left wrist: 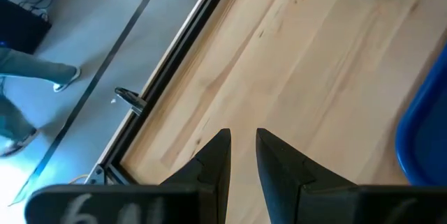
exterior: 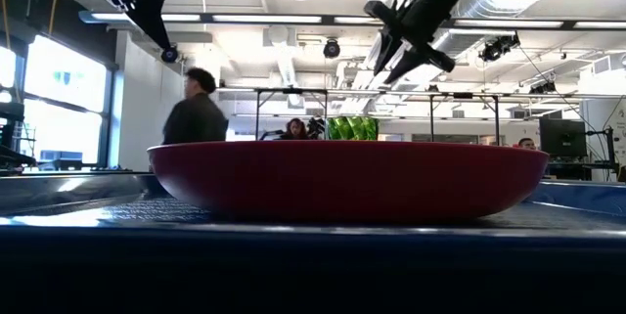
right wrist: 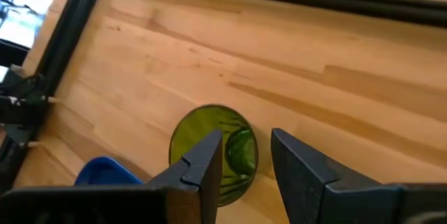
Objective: Pick and place plate/cup/fork/spoon on tray
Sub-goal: Put the green cup on the blue serving tray to the top right of the pink plate
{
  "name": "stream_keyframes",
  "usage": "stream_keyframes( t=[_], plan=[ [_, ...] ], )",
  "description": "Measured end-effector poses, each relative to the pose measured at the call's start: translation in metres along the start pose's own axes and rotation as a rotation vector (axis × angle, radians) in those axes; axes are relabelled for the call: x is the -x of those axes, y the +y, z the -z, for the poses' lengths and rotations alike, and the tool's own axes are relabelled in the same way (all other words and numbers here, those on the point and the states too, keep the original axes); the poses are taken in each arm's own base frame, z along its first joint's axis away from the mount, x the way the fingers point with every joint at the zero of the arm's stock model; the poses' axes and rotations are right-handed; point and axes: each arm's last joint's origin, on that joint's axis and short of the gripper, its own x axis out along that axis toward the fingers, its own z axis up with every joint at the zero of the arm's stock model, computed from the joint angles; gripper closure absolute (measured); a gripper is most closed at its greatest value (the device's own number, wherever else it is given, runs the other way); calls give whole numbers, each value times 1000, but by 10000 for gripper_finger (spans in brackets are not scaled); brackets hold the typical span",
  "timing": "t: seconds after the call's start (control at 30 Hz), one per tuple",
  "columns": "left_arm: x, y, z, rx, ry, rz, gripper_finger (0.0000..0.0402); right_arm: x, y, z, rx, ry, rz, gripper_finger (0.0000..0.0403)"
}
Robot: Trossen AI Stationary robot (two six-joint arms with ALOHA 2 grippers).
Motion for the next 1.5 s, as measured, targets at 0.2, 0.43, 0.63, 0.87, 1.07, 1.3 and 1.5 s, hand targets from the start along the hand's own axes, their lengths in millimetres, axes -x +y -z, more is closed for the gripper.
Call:
stream_keyframes(
  t=[0.2,0.43,0.63,0.87,1.07,1.3,1.5],
  plan=[
    [-3,6,0,30,16,-26,341,-4,11,10,3,-25,15,289],
    [-8,14,-1,29,38,-58,341,-2,24,15,30,-92,-11,289],
    [-10,19,0,55,49,-75,341,-1,32,6,99,-200,-76,289],
    [-12,23,0,165,57,-94,341,1,32,-8,280,-279,-104,289],
    [-13,26,0,259,59,-108,341,21,36,-33,421,-320,-115,289],
    [-14,28,0,355,58,-118,341,53,34,-57,501,-291,-42,289],
    [-14,28,0,379,55,-118,341,64,22,-66,526,-194,-55,289]
  ],
)
